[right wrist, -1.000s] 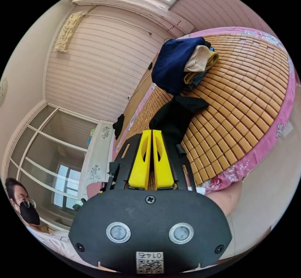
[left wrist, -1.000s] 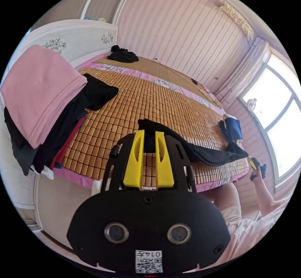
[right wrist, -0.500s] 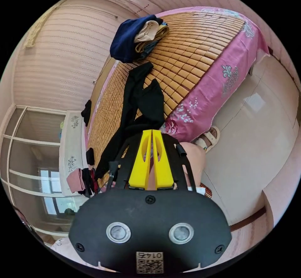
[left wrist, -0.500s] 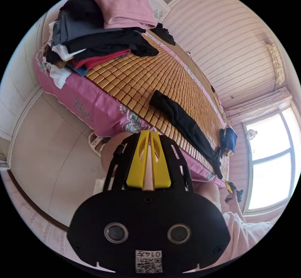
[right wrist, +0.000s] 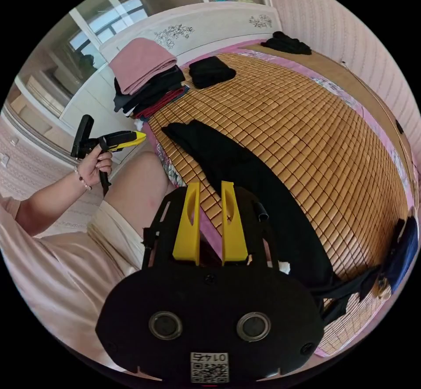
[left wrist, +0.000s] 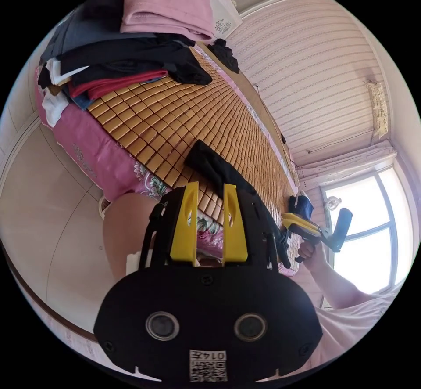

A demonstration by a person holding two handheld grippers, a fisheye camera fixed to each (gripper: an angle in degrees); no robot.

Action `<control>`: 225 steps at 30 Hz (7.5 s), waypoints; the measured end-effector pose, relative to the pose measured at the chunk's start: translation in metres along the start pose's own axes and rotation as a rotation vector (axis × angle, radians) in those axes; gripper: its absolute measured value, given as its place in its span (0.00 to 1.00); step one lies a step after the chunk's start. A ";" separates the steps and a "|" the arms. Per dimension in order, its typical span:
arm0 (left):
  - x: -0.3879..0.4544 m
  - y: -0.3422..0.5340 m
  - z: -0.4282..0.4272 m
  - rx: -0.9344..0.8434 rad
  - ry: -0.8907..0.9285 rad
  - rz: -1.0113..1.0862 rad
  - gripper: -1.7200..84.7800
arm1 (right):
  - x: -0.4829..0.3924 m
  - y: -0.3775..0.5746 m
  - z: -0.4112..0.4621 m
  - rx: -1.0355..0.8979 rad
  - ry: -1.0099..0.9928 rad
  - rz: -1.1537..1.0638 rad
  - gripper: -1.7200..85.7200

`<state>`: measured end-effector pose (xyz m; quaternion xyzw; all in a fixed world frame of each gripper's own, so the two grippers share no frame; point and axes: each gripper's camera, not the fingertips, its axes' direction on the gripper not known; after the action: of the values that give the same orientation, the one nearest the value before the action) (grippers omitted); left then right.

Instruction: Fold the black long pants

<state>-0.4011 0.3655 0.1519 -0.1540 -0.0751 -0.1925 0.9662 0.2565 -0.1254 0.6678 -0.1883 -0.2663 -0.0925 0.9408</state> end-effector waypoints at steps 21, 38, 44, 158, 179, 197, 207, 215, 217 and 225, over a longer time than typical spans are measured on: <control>0.000 -0.024 0.063 0.008 0.077 -0.084 0.01 | -0.108 -0.200 0.091 -0.257 0.109 -0.238 0.01; 0.225 0.020 0.007 0.133 0.435 0.624 0.01 | 0.028 -0.145 -0.240 0.412 0.157 0.060 0.02; 0.164 -0.039 0.019 0.132 0.027 0.372 0.02 | 0.008 -0.273 -0.140 0.259 0.007 -0.073 0.02; -0.020 -0.138 0.048 -0.040 -0.283 -0.209 0.16 | 0.270 0.579 -0.146 0.291 0.208 1.563 0.14; -0.010 -0.113 -0.009 -0.117 -0.410 0.019 0.01 | 0.266 0.544 -0.168 0.306 0.165 1.480 0.02; 0.116 -0.205 0.048 0.054 -0.348 0.166 0.04 | 0.398 0.309 -0.176 0.030 0.491 1.135 0.07; 0.180 -0.175 0.121 -0.070 -0.398 0.283 0.07 | 0.412 0.349 -0.146 0.047 0.416 1.280 0.17; 0.266 -0.094 0.241 -0.348 -0.591 0.597 0.02 | 0.411 0.357 -0.130 0.109 0.406 1.333 0.07; 0.277 -0.090 0.249 -0.367 -0.614 0.630 0.02 | 0.410 0.355 -0.128 0.083 0.405 1.308 0.05; 0.302 -0.062 0.260 -0.551 -0.725 0.733 0.01 | 0.356 0.419 -0.149 0.145 0.308 1.247 0.03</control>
<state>-0.1717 0.2906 0.4752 -0.4718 -0.2900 0.2069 0.8065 0.7401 0.1704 0.6139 -0.2281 0.0253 0.4637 0.8558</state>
